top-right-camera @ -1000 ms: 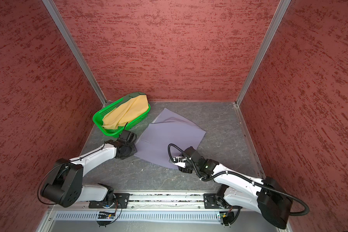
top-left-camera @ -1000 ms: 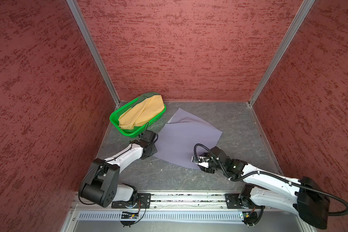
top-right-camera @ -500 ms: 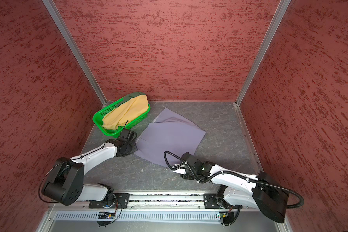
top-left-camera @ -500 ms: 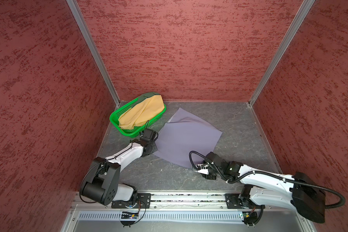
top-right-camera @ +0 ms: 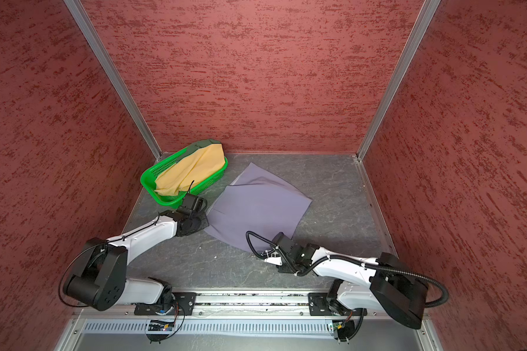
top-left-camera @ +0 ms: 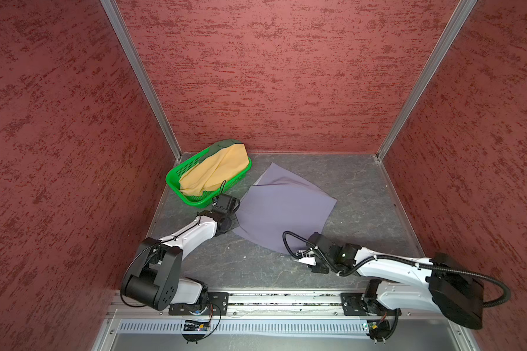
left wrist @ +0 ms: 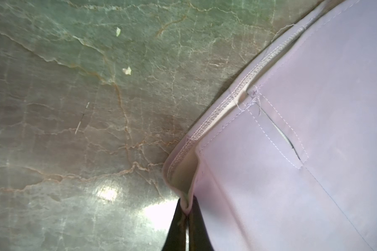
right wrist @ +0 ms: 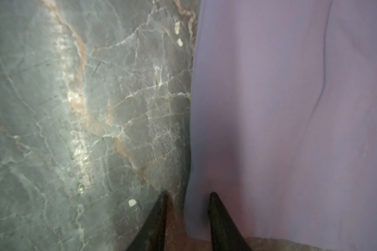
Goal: Fold and stack skirts
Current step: Fold the skirt at the center of the table.
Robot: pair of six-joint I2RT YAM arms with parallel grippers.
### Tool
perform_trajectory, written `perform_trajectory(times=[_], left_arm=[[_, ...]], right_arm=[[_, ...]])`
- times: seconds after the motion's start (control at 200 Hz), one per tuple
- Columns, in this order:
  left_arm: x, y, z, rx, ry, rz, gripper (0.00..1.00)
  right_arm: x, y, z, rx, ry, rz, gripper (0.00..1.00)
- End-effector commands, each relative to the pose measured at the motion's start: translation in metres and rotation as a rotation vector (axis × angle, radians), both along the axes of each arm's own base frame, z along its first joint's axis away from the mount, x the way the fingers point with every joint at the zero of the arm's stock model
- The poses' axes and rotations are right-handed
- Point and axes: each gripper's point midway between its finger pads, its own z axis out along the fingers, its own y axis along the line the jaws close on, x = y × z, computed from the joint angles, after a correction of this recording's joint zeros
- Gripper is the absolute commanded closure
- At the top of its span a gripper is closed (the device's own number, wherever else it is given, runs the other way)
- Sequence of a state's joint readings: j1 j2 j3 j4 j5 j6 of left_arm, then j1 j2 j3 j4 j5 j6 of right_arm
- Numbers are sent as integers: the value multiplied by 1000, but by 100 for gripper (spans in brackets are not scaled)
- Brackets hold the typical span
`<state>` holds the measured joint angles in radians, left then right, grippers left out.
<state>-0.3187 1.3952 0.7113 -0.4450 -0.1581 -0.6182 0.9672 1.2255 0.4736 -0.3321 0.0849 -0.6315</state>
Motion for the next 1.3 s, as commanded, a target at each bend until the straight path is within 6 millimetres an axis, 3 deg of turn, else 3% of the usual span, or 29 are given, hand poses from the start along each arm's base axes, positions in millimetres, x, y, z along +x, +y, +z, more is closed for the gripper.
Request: perform_trajectory(times=[0.0, 0.215, 0.311, 0.541, 0.827, 0.982, 1.177, 1.298], left_arm=[[10, -1, 4, -1, -28, -8, 100], [11, -1, 6, -6, -36, -9, 100], [11, -3, 8, -16, -42, -15, 100], [10, -4, 27, -26, -73, -29, 100], [-11, 4, 65, -21, -122, -7, 100], [-28, 11, 92, -34, -170, 12, 100], [-28, 10, 141, -54, -275, -15, 100], [-16, -1, 163, -84, -324, -63, 100]], right_arm=[[2, -2, -3, -28, -9, -8, 72], [3, -5, -10, -72, 5, -16, 87], [2, -7, -13, -98, 20, -11, 100], [-7, -12, -7, -123, 43, 47, 100], [-30, 10, 20, 2, 120, 181, 100], [-37, 25, 52, 124, 124, 214, 100], [-29, 33, 93, 235, 48, 184, 100], [-16, 30, 105, 250, 5, 125, 100]])
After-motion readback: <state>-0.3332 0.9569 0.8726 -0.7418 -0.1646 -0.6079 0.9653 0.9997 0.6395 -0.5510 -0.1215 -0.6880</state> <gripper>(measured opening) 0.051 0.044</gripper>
